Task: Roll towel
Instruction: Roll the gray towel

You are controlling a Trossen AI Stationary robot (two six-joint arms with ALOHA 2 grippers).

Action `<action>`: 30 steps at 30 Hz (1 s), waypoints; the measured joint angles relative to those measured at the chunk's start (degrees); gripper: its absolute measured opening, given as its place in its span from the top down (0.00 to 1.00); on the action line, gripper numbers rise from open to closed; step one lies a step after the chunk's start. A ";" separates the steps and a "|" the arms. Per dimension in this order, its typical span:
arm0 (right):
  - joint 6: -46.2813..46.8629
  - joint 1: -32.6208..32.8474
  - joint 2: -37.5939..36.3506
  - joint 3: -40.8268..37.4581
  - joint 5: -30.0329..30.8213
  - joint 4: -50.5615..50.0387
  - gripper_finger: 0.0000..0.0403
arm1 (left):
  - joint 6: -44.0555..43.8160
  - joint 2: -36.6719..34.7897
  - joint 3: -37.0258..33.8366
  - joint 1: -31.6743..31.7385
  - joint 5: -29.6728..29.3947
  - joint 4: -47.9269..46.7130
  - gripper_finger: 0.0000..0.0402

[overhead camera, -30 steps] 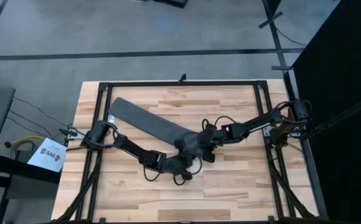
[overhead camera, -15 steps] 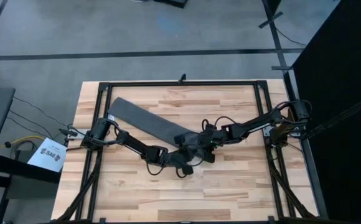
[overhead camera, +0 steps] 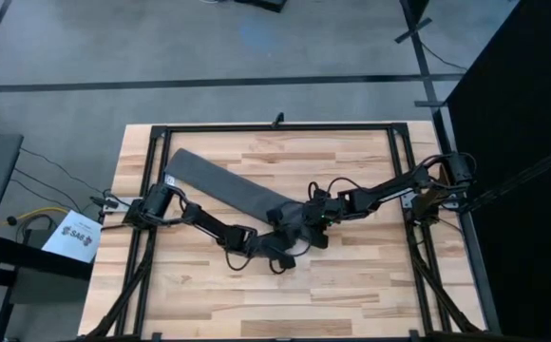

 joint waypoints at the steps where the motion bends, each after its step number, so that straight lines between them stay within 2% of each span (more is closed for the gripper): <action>1: 0.00 0.00 0.01 0.00 0.00 0.01 1.00 | -0.15 0.00 0.00 -0.40 0.04 0.42 0.99; 8: 0.04 0.00 0.02 0.00 -0.02 0.03 1.00 | -1.25 3.68 0.34 -0.87 2.73 5.45 0.99; 15: 0.04 0.00 0.02 0.01 -0.02 -0.07 1.00 | 2.48 1.39 2.16 -2.59 2.68 1.79 0.99; 17: 0.04 0.00 0.02 0.02 -0.02 -0.12 1.00 | 4.91 -0.55 2.35 -3.56 1.44 2.25 0.99; 19: -0.03 0.00 0.02 0.02 -0.02 -0.17 1.00 | 7.26 -1.55 2.54 -3.79 -2.19 2.80 0.99; 22: -0.22 0.00 0.02 0.02 -0.02 -0.16 1.00 | 8.06 -0.90 2.28 -1.33 -6.15 0.32 0.99; 24: -0.24 0.00 0.02 0.02 -0.02 -0.17 1.00 | 5.69 0.27 2.19 0.86 -4.31 -1.24 0.99; 27: -0.24 0.00 0.02 0.02 -0.02 -0.15 1.00 | 3.90 2.10 2.39 2.68 2.76 1.97 0.99; 30: -0.28 0.00 0.00 0.02 -0.02 -0.28 1.00 | 4.21 3.75 2.84 2.16 4.80 5.10 0.99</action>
